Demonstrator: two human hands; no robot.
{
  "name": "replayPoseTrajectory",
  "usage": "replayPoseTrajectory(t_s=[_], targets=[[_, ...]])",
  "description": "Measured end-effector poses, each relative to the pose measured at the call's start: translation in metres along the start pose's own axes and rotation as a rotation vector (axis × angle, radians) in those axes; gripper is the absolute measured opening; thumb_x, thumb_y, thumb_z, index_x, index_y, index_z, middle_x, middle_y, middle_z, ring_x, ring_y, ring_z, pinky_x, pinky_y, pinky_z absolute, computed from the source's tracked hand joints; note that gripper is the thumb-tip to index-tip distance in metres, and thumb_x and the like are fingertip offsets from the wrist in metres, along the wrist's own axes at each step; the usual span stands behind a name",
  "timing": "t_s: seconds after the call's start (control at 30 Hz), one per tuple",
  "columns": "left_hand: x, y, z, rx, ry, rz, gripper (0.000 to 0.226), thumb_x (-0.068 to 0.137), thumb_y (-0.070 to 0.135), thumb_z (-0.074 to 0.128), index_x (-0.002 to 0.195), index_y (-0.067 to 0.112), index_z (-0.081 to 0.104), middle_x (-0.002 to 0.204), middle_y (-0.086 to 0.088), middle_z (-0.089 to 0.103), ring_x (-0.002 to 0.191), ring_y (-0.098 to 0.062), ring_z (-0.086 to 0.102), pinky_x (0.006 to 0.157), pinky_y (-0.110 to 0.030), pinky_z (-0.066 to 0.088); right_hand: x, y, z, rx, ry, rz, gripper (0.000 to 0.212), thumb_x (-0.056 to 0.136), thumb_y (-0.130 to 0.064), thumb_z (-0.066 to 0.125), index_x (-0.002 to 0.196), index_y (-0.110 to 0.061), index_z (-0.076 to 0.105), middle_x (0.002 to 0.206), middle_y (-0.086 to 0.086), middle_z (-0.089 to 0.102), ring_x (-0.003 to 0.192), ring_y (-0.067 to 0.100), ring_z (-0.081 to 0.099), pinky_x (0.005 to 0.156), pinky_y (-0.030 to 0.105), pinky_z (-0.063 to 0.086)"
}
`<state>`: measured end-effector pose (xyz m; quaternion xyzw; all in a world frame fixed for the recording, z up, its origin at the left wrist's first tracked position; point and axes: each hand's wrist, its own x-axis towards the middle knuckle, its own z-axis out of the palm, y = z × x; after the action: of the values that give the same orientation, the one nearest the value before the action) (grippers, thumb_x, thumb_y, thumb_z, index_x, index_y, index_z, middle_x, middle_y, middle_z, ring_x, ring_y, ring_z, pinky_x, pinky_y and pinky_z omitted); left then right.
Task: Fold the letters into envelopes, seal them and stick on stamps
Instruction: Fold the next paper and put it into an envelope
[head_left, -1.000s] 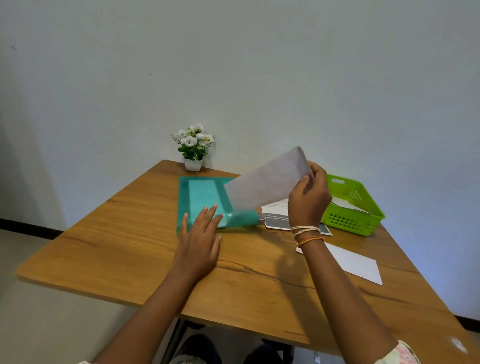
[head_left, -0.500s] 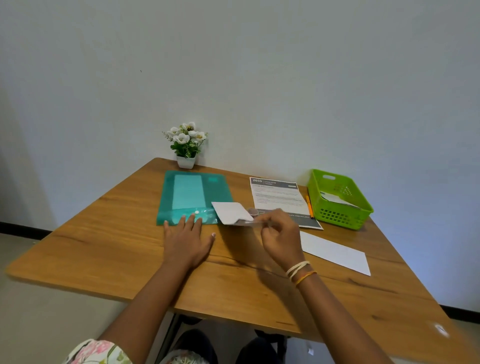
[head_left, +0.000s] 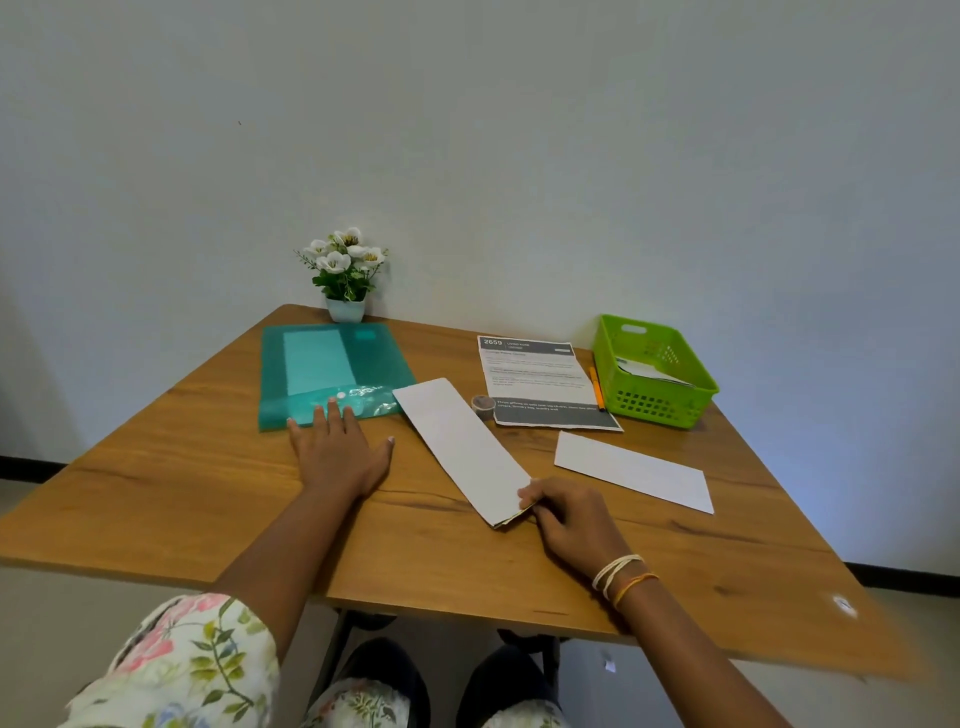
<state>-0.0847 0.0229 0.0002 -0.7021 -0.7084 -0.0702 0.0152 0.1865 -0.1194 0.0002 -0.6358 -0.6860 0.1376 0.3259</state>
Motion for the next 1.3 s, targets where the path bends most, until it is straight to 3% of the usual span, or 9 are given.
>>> replayPoseTrajectory(t_s=[0.07, 0.17, 0.3, 0.5, 0.8, 0.97, 1.17, 1.23, 1.3], targets=[[-0.005, 0.007, -0.003, -0.029, 0.071, 0.033, 0.083, 0.092, 0.065, 0.025, 0.152, 0.010, 0.013, 0.160, -0.014, 0.006, 0.148, -0.031, 0.005, 0.114, -0.059, 0.000, 0.000, 0.002, 0.000, 0.020, -0.005, -0.001, 0.023, 0.087, -0.007, 0.061, 0.099, -0.023, 0.072, 0.115, -0.006, 0.069, 0.113, 0.005, 0.058, 0.092, 0.008, 0.039], [-0.026, 0.033, -0.006, -0.192, 0.191, 0.316, 0.066, 0.093, 0.049, 0.041, 0.148, 0.014, 0.030, 0.159, -0.009, 0.017, 0.147, -0.025, 0.014, 0.115, -0.055, 0.011, 0.004, 0.001, 0.002, 0.036, -0.026, -0.015, 0.024, 0.086, -0.008, 0.061, 0.100, -0.024, 0.073, 0.119, -0.007, 0.068, 0.121, 0.007, 0.054, 0.101, 0.016, 0.040], [-0.060, 0.079, -0.008, -0.463, -0.039, 0.619, 0.048, 0.095, 0.045, 0.047, 0.139, 0.025, 0.048, 0.159, 0.006, 0.021, 0.145, -0.010, 0.016, 0.119, -0.045, 0.013, 0.011, -0.002, 0.005, -0.007, -0.023, -0.064, 0.025, 0.083, -0.009, 0.063, 0.099, -0.024, 0.074, 0.124, -0.004, 0.065, 0.125, 0.009, 0.051, 0.105, 0.021, 0.037], [-0.068, 0.089, -0.007, -0.327, -0.131, 0.574, 0.061, 0.092, 0.059, 0.042, 0.146, 0.033, 0.036, 0.158, 0.003, 0.023, 0.146, -0.014, 0.016, 0.119, -0.041, 0.008, 0.005, 0.000, 0.002, -0.013, 0.005, -0.061, 0.028, 0.079, -0.019, 0.056, 0.099, -0.019, 0.076, 0.101, -0.005, 0.061, 0.093, 0.005, 0.055, 0.079, 0.019, 0.049], [-0.067, 0.090, -0.008, -0.348, -0.138, 0.552, 0.063, 0.087, 0.061, 0.050, 0.143, 0.033, 0.041, 0.157, 0.003, 0.026, 0.146, -0.015, 0.019, 0.119, -0.043, 0.013, 0.005, 0.000, 0.000, 0.041, 0.044, -0.060, 0.019, 0.082, -0.008, 0.061, 0.091, -0.016, 0.075, 0.095, -0.004, 0.066, 0.090, 0.006, 0.059, 0.081, 0.019, 0.052], [-0.062, 0.095, -0.012, -0.490, -0.163, 0.619, 0.046, 0.083, 0.044, 0.063, 0.126, 0.028, 0.061, 0.149, 0.002, 0.042, 0.140, -0.020, 0.032, 0.117, -0.047, 0.022, 0.003, 0.001, 0.000, 0.029, 0.109, -0.039, 0.018, 0.084, -0.008, 0.060, 0.089, -0.016, 0.075, 0.091, -0.004, 0.069, 0.086, 0.006, 0.061, 0.077, 0.018, 0.053], [-0.063, 0.097, -0.006, -0.622, 0.006, 0.672, 0.019, 0.083, 0.024, 0.066, 0.098, 0.016, 0.075, 0.106, 0.000, 0.072, 0.097, -0.010, 0.065, 0.087, -0.030, 0.053, 0.003, 0.003, -0.009, 0.037, 0.159, 0.019, 0.019, 0.083, -0.006, 0.059, 0.087, -0.017, 0.075, 0.087, -0.005, 0.071, 0.080, 0.003, 0.061, 0.072, 0.013, 0.050], [-0.064, 0.095, -0.006, -0.622, 0.044, 0.646, 0.019, 0.086, 0.024, 0.065, 0.100, 0.015, 0.075, 0.097, 0.002, 0.073, 0.081, -0.005, 0.063, 0.074, -0.024, 0.054, 0.017, 0.013, -0.021, 0.041, 0.232, 0.124, 0.022, 0.084, -0.006, 0.057, 0.092, -0.015, 0.075, 0.093, -0.001, 0.071, 0.087, 0.009, 0.064, 0.082, 0.020, 0.051], [-0.063, 0.095, -0.005, -0.621, 0.051, 0.635, 0.021, 0.086, 0.027, 0.066, 0.103, 0.017, 0.073, 0.104, 0.002, 0.072, 0.086, -0.004, 0.062, 0.074, -0.021, 0.053, 0.037, 0.032, -0.039, 0.001, 0.259, 0.273, 0.024, 0.087, -0.009, 0.056, 0.105, -0.014, 0.071, 0.109, 0.004, 0.069, 0.103, 0.018, 0.062, 0.093, 0.027, 0.046]])
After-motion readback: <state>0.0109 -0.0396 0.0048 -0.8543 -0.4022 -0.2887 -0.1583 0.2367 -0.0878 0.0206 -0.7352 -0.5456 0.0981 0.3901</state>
